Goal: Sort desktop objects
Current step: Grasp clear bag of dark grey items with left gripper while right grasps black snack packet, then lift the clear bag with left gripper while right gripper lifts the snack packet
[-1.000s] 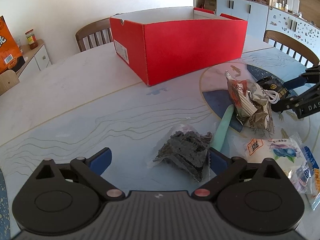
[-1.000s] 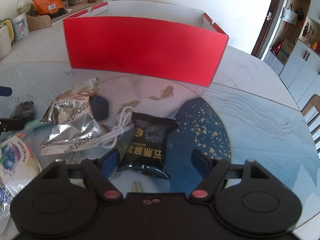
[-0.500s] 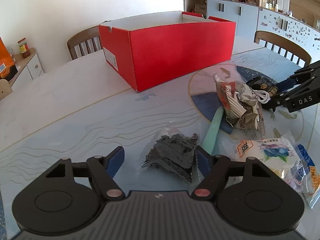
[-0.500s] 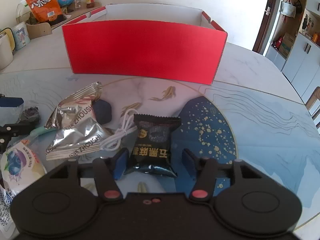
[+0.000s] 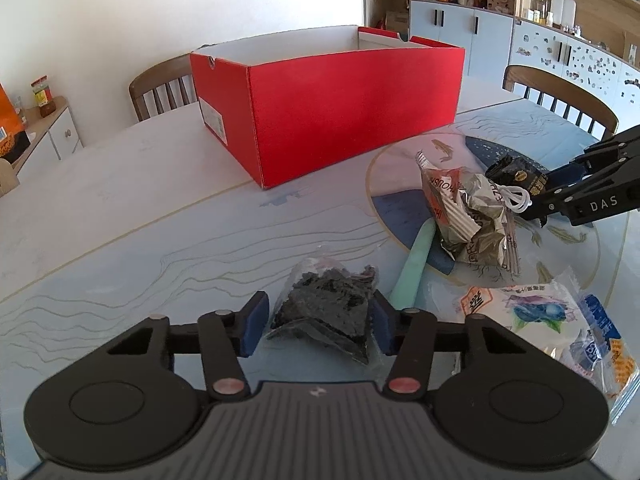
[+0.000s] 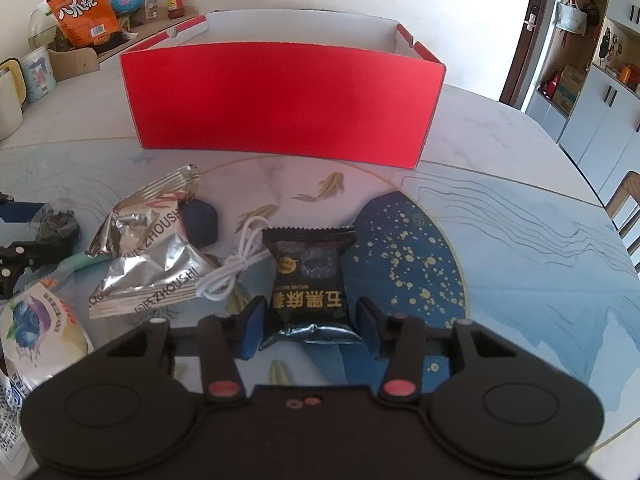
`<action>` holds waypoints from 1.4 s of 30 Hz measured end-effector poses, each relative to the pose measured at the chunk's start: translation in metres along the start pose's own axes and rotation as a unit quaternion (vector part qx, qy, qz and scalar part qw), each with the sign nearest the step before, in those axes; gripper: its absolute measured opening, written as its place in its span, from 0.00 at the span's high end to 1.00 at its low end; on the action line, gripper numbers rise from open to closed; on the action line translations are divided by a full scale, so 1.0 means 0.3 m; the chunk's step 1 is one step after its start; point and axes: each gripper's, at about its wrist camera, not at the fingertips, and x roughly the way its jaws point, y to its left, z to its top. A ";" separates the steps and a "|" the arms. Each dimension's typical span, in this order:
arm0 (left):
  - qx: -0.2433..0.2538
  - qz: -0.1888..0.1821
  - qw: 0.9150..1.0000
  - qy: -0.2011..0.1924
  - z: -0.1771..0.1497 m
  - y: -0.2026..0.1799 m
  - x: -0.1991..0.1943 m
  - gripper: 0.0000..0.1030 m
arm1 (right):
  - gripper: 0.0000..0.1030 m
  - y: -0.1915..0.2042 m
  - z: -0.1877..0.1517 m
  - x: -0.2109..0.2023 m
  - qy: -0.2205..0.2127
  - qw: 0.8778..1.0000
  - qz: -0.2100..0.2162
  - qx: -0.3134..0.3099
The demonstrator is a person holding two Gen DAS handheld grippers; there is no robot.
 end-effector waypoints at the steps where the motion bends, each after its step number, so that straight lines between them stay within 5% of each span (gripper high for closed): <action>1: -0.002 0.000 1.000 0.000 0.001 0.001 -0.001 0.53 | 0.55 -0.001 0.001 -0.003 -0.001 1.000 0.001 0.000; 28: -0.021 0.010 1.000 0.006 0.030 0.010 -0.009 0.63 | 0.62 -0.020 0.020 -0.047 -0.018 1.000 0.003 0.007; 42: -0.028 0.004 0.999 0.017 0.024 0.012 0.017 0.56 | 0.59 -0.013 -0.012 -0.006 0.004 1.000 0.008 0.000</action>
